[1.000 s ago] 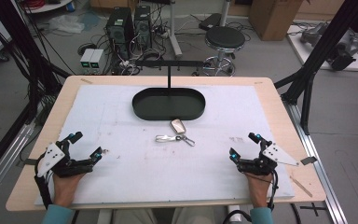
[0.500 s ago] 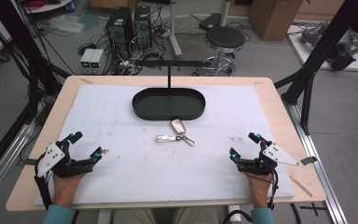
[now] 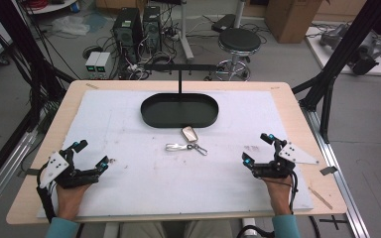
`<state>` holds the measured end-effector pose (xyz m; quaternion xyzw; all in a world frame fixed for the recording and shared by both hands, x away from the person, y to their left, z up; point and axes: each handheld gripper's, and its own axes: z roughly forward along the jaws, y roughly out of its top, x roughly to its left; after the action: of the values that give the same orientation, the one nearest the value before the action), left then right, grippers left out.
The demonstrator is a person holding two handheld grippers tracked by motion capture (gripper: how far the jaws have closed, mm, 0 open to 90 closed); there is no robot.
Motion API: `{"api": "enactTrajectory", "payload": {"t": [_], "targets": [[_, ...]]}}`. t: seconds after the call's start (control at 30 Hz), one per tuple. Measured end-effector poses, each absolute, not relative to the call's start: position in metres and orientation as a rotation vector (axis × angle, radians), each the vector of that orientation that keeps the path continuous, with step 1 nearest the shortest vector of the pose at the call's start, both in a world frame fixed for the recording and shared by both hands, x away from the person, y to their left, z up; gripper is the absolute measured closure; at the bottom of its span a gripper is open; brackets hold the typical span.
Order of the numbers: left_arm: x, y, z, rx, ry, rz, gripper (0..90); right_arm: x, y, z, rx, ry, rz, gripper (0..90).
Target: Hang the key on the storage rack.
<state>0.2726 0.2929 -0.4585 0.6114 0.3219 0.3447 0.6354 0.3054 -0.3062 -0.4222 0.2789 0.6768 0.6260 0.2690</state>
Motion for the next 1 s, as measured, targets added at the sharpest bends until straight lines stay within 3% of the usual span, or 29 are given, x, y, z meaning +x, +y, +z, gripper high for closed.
{"api": "enactTrajectory", "payload": {"t": [0.43, 1.0], "targets": [[0.273, 0.293, -0.458, 1.398, 0.736, 0.786, 4.5, 0.353, -0.256, -0.365, 0.508, 2.138, 1.627, 0.8], [0.273, 0.293, -0.458, 1.399, 0.739, 0.784, 4.5, 0.396, -0.194, -0.346, 0.297, 2.473, 1.478, 0.8]]}}
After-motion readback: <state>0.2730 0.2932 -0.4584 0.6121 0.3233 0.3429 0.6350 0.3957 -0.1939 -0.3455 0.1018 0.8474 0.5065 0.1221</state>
